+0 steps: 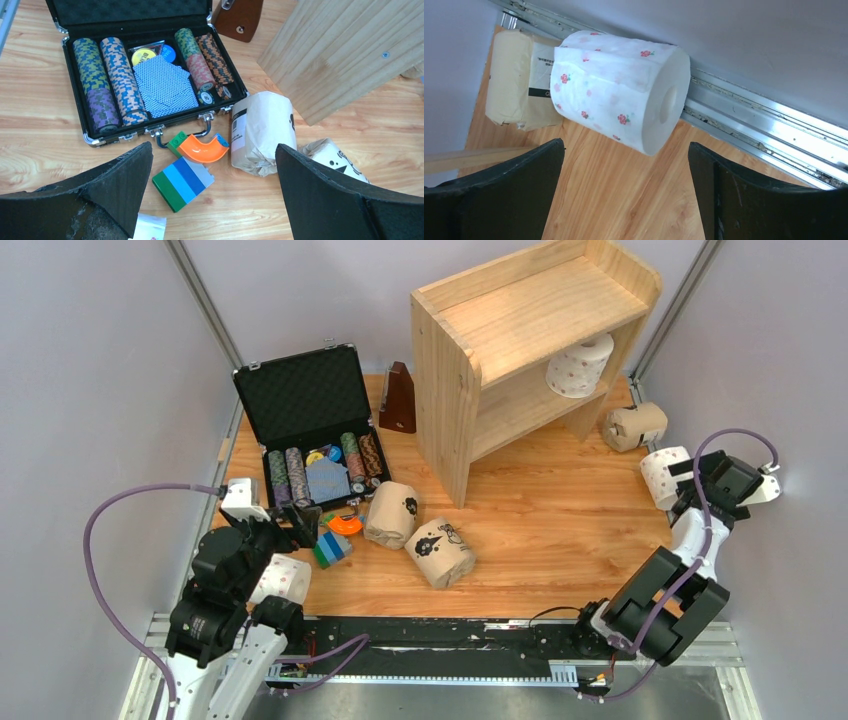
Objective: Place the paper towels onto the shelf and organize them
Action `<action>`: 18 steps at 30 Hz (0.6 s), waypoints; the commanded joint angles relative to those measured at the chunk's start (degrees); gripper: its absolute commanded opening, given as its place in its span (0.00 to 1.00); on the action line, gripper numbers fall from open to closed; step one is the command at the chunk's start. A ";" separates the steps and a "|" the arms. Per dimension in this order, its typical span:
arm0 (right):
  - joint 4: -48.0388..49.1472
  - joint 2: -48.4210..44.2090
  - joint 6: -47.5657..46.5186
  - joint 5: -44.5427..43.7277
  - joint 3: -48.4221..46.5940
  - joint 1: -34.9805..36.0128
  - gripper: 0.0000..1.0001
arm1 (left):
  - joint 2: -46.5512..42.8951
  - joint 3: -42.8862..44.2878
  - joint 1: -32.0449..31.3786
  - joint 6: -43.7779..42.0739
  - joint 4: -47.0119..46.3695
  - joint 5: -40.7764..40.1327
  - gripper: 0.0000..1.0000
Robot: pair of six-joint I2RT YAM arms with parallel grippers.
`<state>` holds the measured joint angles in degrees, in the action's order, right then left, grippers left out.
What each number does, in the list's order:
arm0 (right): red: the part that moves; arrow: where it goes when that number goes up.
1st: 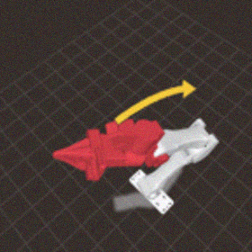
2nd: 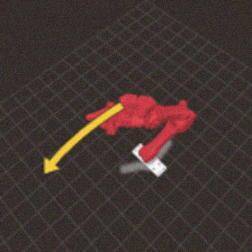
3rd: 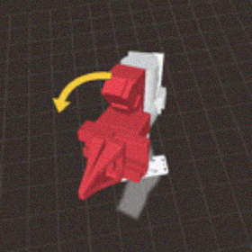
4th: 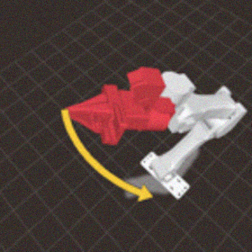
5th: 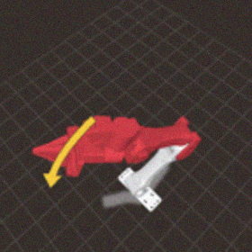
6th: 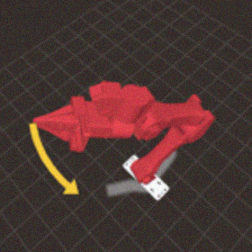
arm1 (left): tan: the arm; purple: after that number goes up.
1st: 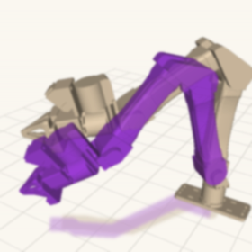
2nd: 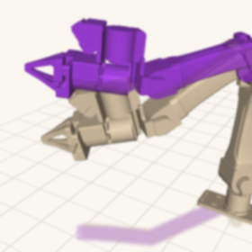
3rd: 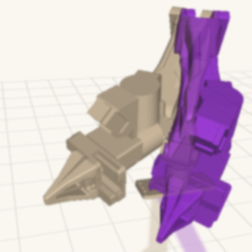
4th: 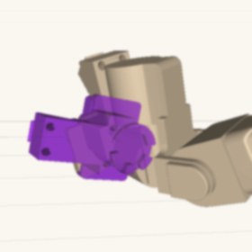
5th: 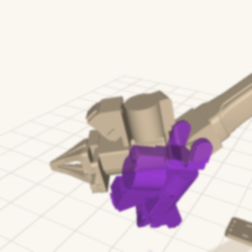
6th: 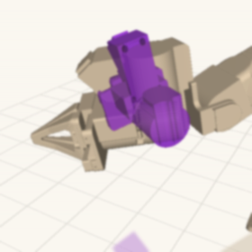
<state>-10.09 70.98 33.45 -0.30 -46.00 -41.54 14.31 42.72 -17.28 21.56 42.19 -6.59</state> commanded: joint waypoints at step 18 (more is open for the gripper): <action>18.79 15.09 3.98 13.10 2.13 -3.18 0.92 | 0.48 0.38 -0.30 -0.56 -1.99 2.27 1.00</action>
<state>3.99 83.77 35.92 8.64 -44.45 -43.29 14.33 42.72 -17.28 21.50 42.15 -4.71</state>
